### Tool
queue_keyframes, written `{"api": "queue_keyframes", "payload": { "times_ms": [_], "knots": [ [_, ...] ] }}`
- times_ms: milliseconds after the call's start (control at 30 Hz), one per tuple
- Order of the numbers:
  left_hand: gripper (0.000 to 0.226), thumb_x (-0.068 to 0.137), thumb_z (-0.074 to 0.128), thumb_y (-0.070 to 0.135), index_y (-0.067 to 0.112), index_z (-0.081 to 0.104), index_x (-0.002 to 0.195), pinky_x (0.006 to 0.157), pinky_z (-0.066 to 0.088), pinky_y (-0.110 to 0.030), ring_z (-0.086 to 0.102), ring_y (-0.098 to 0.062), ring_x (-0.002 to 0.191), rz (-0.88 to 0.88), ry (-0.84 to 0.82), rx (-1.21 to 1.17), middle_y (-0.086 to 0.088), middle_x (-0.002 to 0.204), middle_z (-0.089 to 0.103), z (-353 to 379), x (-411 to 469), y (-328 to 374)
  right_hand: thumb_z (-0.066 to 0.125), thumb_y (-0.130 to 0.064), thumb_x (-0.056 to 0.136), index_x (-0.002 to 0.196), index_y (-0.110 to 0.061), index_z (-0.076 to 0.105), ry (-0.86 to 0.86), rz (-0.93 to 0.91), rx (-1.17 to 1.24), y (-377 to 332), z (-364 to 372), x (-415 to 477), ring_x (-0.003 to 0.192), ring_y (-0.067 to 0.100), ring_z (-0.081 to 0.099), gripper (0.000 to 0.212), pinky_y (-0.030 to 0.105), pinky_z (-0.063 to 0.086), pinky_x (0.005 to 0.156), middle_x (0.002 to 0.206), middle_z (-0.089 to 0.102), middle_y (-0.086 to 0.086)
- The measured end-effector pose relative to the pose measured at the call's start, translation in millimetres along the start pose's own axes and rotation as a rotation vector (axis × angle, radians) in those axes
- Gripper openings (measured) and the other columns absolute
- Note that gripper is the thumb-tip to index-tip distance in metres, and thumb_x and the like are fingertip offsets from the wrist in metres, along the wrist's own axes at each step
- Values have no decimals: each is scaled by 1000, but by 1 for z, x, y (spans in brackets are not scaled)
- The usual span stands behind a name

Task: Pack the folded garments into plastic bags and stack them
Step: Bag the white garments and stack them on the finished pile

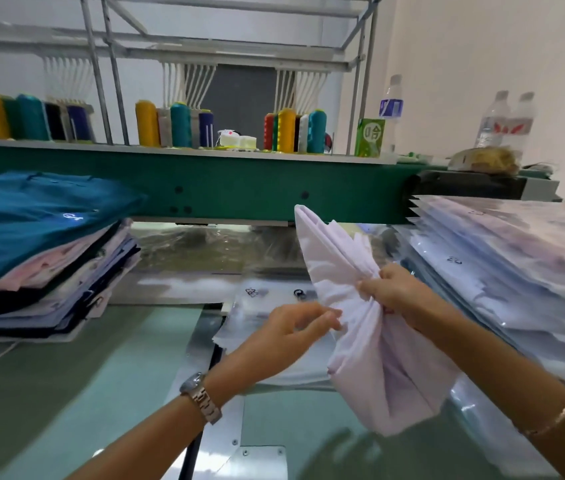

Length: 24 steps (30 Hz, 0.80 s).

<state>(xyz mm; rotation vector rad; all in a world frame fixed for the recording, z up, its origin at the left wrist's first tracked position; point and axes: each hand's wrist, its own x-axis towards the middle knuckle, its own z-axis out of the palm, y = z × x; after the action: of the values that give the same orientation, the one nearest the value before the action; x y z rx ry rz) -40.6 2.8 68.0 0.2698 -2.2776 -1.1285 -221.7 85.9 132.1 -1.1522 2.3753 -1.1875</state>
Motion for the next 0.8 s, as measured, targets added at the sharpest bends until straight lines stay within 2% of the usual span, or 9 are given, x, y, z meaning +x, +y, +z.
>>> {"api": "queue_keyframes", "payload": {
  "times_ms": [67, 133, 267, 333, 400, 500, 600, 733, 800],
  "knots": [
    [22, 94, 63, 37, 26, 70, 111, 101, 46, -29, 59, 4, 111, 24, 50, 234, 19, 116, 68, -12, -5, -28, 64, -16, 89, 61, -13, 52, 13, 10, 4, 7, -10, -6, 49, 13, 43, 30, 22, 32, 43, 55, 47, 2],
    [31, 88, 67, 45, 32, 67, 116, 103, 43, -25, 54, 10, 114, -41, -13, 392, 22, 122, 64, -28, -10, -55, 63, -16, 91, 60, -12, 50, 31, 14, 10, 12, -20, -13, 50, 13, 41, 33, 23, 30, 44, 55, 45, 2],
    [49, 74, 72, 62, 42, 65, 118, 104, 42, -21, 51, 12, 118, -203, -138, 359, 28, 124, 60, -47, -17, -91, 61, -14, 91, 54, -13, 51, 65, -26, 17, 18, -37, -30, 47, 11, 41, 39, 19, 31, 41, 45, 44, -4],
    [43, 75, 75, 57, 43, 66, 115, 100, 42, -16, 53, 12, 116, -216, -135, 340, 29, 121, 62, -49, -16, -103, 62, -15, 91, 49, -14, 48, 61, -30, 16, 21, -41, -38, 45, 12, 39, 44, 22, 29, 43, 35, 40, -10],
    [30, 80, 77, 43, 45, 68, 108, 94, 42, -9, 55, 12, 112, -204, -109, 356, 29, 117, 64, -49, -14, -113, 63, -16, 91, 47, -15, 46, 57, -30, 25, 24, -43, -43, 44, 12, 37, 47, 24, 28, 46, 31, 36, -11],
    [21, 84, 77, 26, 39, 71, 100, 84, 46, -8, 61, 10, 102, -177, -43, 360, 22, 112, 68, -49, -11, -124, 64, -19, 90, 45, -18, 44, 36, -39, 35, 30, -43, -48, 42, 11, 35, 50, 25, 27, 48, 35, 35, -10],
    [12, 85, 76, 21, 27, 76, 95, 78, 48, -7, 63, 9, 93, -112, 21, 447, 15, 104, 71, -50, -8, -129, 65, -23, 91, 47, -18, 41, -33, -58, 42, 34, -45, -51, 37, 8, 31, 50, 25, 25, 48, 37, 33, -9],
    [11, 90, 68, 15, 23, 67, 98, 78, 55, -19, 68, -2, 90, -27, -12, 633, 9, 97, 73, -53, -4, -123, 67, -23, 89, 48, -13, 52, -132, -73, 61, 34, -49, -56, 44, 12, 37, 45, 23, 29, 49, 42, 41, -4],
    [14, 93, 62, 9, 22, 66, 97, 78, 55, -20, 70, -7, 85, 56, -44, 759, 8, 97, 74, -52, -1, -121, 70, -20, 86, 59, 3, 63, -195, -58, 118, 30, -50, -60, 51, 19, 46, 37, 25, 36, 55, 53, 52, 8]
  ]
}}
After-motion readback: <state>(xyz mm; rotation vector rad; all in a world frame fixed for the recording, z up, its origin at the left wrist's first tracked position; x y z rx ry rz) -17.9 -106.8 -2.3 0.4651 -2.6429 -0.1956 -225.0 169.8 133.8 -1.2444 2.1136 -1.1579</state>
